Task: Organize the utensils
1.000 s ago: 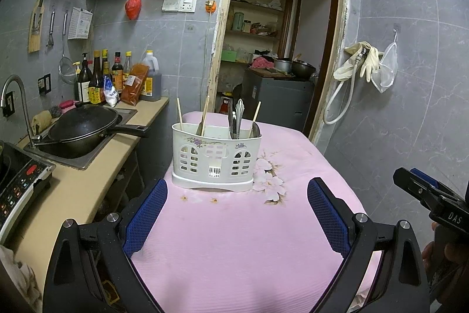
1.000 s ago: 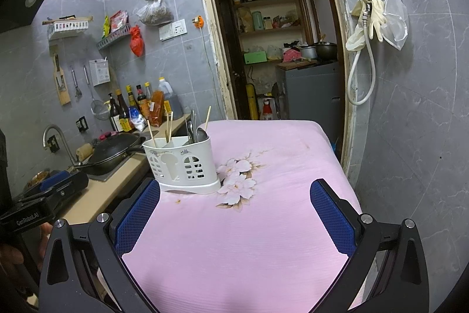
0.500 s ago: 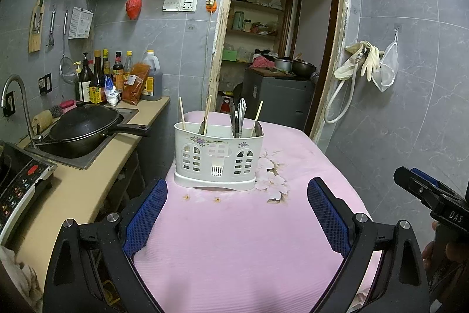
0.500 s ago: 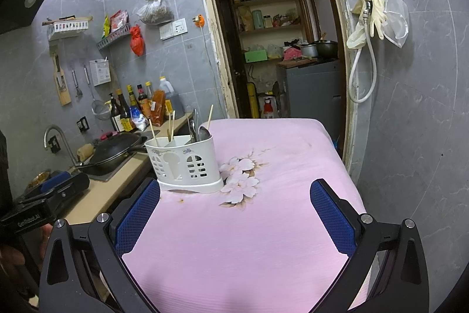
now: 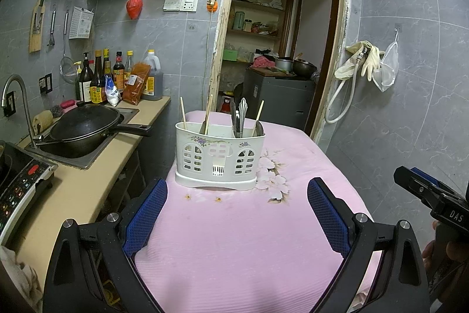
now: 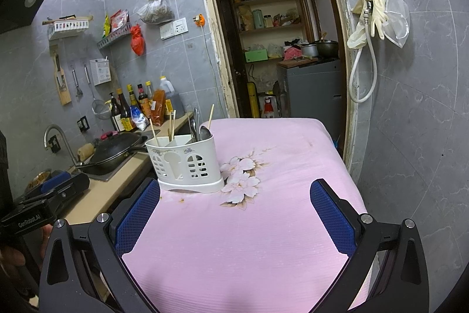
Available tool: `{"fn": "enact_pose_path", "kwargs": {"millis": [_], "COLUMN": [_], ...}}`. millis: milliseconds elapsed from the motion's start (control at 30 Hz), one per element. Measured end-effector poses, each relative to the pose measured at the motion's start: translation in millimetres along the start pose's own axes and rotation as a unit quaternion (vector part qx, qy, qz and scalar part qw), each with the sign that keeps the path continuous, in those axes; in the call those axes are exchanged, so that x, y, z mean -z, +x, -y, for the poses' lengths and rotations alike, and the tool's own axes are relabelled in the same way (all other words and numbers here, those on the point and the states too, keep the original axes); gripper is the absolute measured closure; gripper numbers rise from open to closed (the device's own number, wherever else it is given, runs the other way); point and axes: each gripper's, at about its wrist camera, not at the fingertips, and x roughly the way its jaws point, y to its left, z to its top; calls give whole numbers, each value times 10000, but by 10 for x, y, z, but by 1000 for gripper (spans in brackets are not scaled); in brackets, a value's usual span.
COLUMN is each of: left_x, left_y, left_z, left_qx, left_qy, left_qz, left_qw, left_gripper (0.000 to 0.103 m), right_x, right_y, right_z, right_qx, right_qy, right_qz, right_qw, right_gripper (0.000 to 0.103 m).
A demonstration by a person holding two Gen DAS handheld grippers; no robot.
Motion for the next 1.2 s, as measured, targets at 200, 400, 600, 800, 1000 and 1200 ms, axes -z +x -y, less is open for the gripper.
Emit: {"fn": "enact_pose_path", "kwargs": {"millis": [200, 400, 600, 800, 1000, 1200], "left_x": [-2, 0, 7, 6, 7, 11], "left_y": [3, 2, -1, 3, 2, 13], "left_z": [-2, -14, -37, -30, -19, -21], "left_qx": [-4, -4, -7, -7, -12, -18], "left_qy": [6, 4, 11, 8, 18, 25], "left_qz": [1, -1, -3, -9, -18, -27], "left_qw": [10000, 10000, 10000, 10000, 10000, 10000], "left_gripper": [9, 9, 9, 9, 9, 9], "right_x": [-2, -4, -4, -6, -11, 8], "right_y": [0, 0, 0, 0, 1, 8], "right_z": [-2, -7, -11, -12, -11, -29], "right_qx": [1, 4, 4, 5, 4, 4], "right_qy": [1, 5, 3, 9, 10, 16], "right_qz": [-4, -8, -8, -12, -13, -27], "right_qw": [10000, 10000, 10000, 10000, 10000, 10000], "right_gripper": [0, 0, 0, 0, 0, 0]}}
